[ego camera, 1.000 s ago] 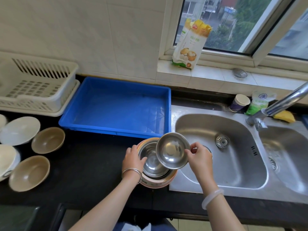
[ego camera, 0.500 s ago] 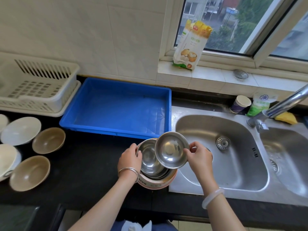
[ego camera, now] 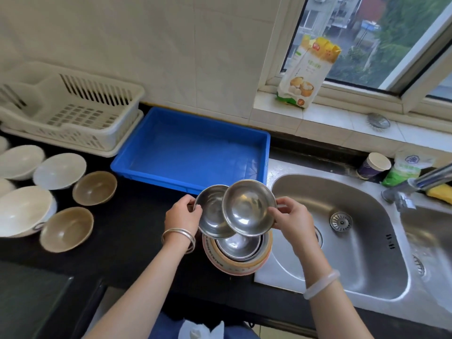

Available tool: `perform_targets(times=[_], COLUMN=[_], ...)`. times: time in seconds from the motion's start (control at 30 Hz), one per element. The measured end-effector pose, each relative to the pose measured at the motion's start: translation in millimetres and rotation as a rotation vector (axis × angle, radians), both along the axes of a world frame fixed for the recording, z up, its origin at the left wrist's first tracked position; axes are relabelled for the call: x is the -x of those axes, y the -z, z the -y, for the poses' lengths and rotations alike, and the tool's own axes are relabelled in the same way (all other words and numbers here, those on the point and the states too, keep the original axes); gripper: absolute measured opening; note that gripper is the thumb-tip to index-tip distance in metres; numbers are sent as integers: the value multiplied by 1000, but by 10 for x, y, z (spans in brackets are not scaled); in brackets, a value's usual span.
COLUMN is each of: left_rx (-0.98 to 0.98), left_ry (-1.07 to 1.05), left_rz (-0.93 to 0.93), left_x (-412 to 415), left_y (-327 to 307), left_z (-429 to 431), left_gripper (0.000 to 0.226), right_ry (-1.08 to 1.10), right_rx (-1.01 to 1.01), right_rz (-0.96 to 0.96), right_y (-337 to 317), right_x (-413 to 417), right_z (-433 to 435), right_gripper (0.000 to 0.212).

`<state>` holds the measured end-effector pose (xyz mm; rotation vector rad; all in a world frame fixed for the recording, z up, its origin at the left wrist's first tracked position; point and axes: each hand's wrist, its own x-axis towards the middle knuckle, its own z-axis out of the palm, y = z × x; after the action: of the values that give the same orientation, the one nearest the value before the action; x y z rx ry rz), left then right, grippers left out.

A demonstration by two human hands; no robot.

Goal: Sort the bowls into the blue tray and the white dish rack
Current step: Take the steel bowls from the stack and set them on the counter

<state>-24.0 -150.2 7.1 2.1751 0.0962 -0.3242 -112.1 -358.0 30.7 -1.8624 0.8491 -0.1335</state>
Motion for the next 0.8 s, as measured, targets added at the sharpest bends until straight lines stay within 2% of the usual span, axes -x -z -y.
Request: perform_targets(times=[0.17,0.33,0.57,0.8], left_rx=[198,363,431,446], left_ry=[-236,-527,-805,-894], left_rz=[-112,-223,-316,-363], left_x=[-38,1,138,130], left_y=[13,170,573,756], left_z=[-542,-1139,-1728,-1955], left_gripper=[16,16,2,5], right_ry=[-99,-253,-341,-309], right_rx=[-97,-93,-228,-312], right_rz=[42,-31,-109,-183], right_y=[-24,109,544,875], right_x=[-354,-823,-1376,-1648], right_z=[-252,-729,-1478,-1985], right_gripper=[11,10,8,15])
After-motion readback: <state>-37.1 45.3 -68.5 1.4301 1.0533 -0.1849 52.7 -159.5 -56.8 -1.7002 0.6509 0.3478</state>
